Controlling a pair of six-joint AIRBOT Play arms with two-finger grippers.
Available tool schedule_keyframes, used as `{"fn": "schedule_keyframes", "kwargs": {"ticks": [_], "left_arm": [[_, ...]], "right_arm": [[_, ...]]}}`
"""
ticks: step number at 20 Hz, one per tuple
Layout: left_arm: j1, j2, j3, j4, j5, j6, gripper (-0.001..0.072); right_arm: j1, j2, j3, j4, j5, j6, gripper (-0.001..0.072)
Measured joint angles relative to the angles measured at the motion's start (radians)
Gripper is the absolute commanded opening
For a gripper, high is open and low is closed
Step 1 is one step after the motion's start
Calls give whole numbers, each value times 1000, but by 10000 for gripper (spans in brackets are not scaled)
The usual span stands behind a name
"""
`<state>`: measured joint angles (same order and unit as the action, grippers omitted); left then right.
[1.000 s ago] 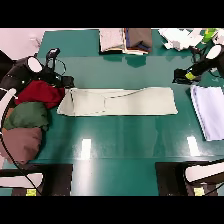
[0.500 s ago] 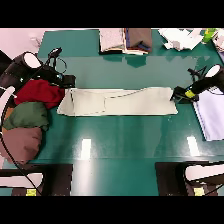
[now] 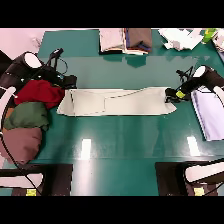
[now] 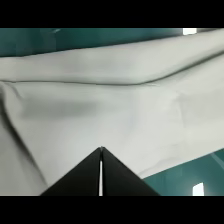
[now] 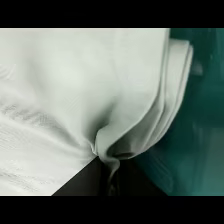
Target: Fold the shirts.
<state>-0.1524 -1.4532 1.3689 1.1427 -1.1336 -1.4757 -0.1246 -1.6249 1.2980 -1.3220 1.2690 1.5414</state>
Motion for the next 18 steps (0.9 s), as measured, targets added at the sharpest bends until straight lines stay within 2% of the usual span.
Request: {"fn": "schedule_keyframes", "kwargs": {"ticks": [5,11,18], "left_arm": [[-144,-34,15,0,100,-3,22],[-314,-212,138,-33,165,-13,22],[-420,-405,269,-121,195,-13,22]], "right_arm": [[41,27,120,-47,113,1,14],[100,188,242,-56,172,9,14],[208,304,374,78,179,31,14]]}}
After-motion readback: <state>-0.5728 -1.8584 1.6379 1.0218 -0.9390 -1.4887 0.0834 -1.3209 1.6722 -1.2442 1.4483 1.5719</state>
